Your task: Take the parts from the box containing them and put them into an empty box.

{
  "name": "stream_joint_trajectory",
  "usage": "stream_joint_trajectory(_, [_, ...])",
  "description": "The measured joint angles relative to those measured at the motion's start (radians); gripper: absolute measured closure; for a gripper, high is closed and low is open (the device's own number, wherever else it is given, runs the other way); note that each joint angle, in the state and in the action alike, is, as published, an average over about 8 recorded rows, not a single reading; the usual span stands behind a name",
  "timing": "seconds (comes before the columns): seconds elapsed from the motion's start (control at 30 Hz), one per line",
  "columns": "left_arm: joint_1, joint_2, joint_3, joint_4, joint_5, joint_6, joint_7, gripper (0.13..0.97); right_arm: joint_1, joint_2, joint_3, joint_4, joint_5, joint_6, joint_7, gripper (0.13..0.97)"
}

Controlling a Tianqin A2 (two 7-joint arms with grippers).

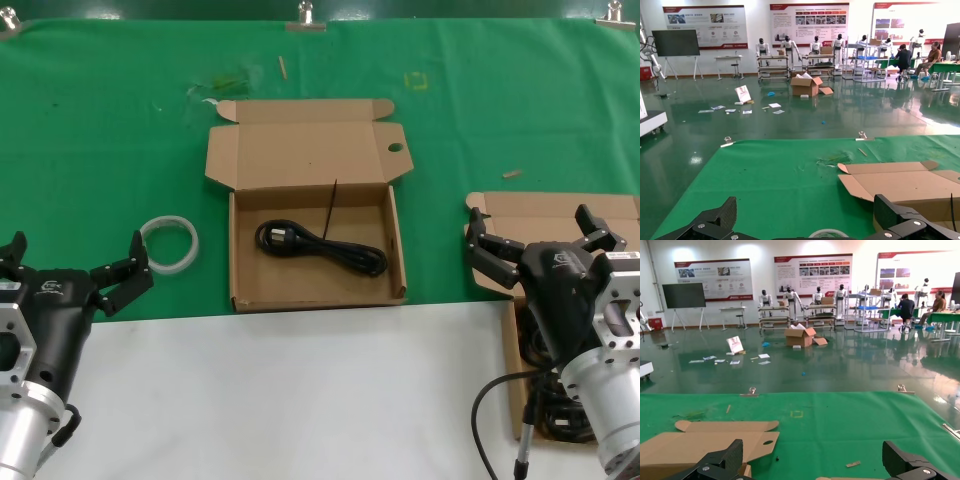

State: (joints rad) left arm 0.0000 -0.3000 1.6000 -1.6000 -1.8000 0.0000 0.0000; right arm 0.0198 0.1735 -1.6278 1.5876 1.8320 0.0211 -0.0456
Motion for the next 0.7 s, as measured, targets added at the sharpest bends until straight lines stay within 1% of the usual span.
stream_joint_trajectory(0.7, [0.000, 0.000, 0.000, 0.000, 0.000, 0.000, 0.000, 0.132, 0.000, 0.000, 0.000, 0.000, 0.000, 0.000, 0.000, 0.129])
